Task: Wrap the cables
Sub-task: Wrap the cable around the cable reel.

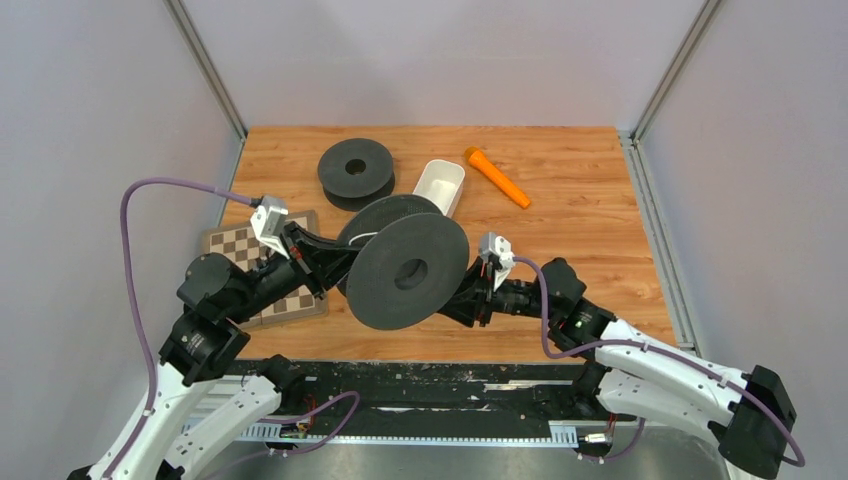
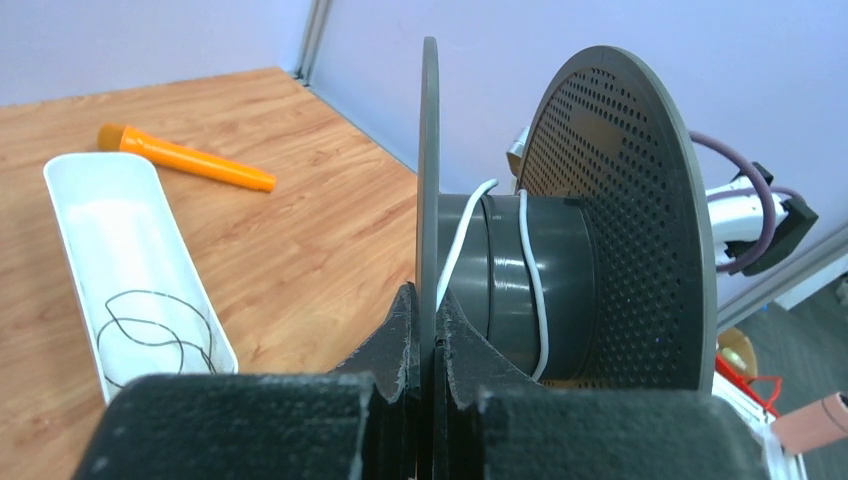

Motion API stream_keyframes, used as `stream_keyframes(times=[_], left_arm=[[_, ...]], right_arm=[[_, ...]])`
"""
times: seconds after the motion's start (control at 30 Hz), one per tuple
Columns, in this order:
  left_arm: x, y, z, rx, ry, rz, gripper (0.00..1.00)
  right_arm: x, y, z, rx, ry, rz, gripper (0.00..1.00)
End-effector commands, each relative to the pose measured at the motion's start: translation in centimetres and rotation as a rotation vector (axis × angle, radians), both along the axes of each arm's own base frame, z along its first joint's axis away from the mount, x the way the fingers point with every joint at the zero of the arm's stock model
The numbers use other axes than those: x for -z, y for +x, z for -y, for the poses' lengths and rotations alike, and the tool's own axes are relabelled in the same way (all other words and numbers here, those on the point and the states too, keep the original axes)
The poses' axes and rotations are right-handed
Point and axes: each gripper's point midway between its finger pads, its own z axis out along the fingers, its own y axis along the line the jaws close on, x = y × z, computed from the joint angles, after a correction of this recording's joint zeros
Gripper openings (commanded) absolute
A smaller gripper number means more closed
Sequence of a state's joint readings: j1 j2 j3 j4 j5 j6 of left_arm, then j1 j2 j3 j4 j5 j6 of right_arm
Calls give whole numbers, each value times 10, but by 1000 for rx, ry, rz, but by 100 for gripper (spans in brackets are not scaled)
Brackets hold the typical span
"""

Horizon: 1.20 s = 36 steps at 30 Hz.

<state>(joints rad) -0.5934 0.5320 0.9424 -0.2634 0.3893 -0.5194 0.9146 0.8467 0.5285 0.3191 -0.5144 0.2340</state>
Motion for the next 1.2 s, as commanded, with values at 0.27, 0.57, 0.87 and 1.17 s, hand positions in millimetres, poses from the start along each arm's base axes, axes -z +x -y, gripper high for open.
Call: stream_keyframes(times=[0.27, 0.57, 0.87, 1.17], left_arm=[[-35, 21, -14, -140, -220, -45, 0], [-41, 23, -16, -150, -280, -75, 0], [-51, 23, -17, -153, -308, -97, 0], [-59, 20, -17, -140, -324, -103, 0]], right_arm=[[11, 9, -10, 49, 103, 21, 33], [6, 22, -17, 104, 171, 69, 51], [6, 51, -11, 320, 200, 196, 57], [24, 68, -37, 328, 142, 253, 62]])
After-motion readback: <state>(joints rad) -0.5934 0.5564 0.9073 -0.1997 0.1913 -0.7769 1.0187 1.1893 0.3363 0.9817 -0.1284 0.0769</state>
